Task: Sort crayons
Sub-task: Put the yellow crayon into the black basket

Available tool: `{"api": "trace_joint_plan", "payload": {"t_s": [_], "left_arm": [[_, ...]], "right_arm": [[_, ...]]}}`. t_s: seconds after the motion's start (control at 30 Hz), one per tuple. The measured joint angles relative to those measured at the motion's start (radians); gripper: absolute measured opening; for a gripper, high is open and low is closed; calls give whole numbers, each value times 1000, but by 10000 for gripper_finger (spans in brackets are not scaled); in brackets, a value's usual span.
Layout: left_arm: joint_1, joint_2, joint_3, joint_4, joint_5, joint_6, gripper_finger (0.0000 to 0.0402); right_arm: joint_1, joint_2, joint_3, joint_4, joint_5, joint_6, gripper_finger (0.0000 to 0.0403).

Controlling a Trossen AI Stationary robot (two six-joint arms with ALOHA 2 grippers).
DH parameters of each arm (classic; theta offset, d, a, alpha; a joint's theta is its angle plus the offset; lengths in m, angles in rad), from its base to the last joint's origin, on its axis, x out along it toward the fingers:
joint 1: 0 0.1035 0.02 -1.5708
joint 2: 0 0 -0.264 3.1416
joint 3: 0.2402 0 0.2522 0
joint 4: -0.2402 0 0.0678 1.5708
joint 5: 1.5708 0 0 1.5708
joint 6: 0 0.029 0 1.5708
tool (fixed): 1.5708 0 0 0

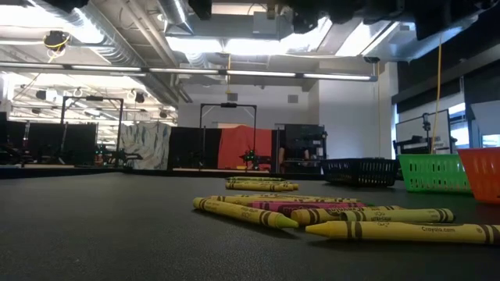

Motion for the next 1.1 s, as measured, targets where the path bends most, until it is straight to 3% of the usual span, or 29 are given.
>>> {"api": "trace_joint_plan", "payload": {"t_s": [0.17,0.33,0.5,0.8,1.1], "left_arm": [[-25,-19,0,-46,-59,-4,124],[-50,-51,0,-122,-187,3,130],[-59,-51,0,-152,-215,21,130],[-50,-51,0,-168,-221,22,131],[-37,-51,0,-182,-219,21,131]], "right_arm": [[11,-105,0,-190,80,6,29],[51,-244,0,-434,305,8,12],[68,-411,0,-672,436,122,20],[129,-589,0,-1060,419,387,15],[281,-606,0,-1363,262,680,19]]}}
